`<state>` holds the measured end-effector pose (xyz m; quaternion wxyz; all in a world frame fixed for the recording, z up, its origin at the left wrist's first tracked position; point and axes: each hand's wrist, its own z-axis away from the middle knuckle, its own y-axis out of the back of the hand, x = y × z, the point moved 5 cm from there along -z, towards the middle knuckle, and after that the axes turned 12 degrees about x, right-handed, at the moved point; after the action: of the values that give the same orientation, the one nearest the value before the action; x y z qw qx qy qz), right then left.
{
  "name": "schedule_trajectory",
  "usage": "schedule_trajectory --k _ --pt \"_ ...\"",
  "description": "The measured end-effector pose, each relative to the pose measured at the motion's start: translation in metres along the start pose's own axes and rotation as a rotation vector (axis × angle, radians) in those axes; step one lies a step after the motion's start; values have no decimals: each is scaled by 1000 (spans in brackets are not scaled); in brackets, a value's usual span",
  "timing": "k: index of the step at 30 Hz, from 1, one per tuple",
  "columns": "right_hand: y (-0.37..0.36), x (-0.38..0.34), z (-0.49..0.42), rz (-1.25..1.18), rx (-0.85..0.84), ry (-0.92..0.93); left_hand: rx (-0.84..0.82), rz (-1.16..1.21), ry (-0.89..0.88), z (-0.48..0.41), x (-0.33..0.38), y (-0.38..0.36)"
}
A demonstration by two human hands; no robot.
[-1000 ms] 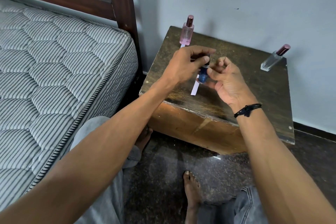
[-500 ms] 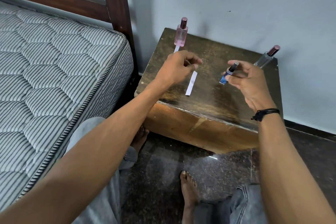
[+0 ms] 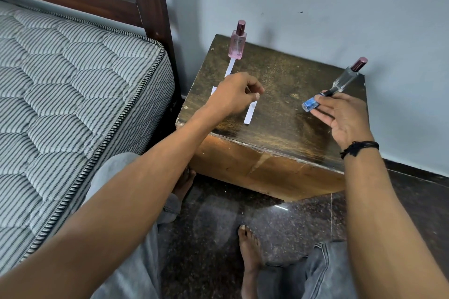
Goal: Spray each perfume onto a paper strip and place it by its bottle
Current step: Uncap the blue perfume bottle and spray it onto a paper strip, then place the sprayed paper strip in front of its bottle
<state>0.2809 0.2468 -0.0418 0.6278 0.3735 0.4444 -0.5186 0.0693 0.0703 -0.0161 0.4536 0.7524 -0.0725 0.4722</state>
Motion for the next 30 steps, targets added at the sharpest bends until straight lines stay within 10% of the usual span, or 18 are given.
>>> schedule_trajectory --k 14,30 --pt "1 6 -1 -91 116 -163 -160 -245 -104 2 -7 -12" --pt "-13 -13 6 386 -57 295 -190 -310 -169 4 -9 -15"
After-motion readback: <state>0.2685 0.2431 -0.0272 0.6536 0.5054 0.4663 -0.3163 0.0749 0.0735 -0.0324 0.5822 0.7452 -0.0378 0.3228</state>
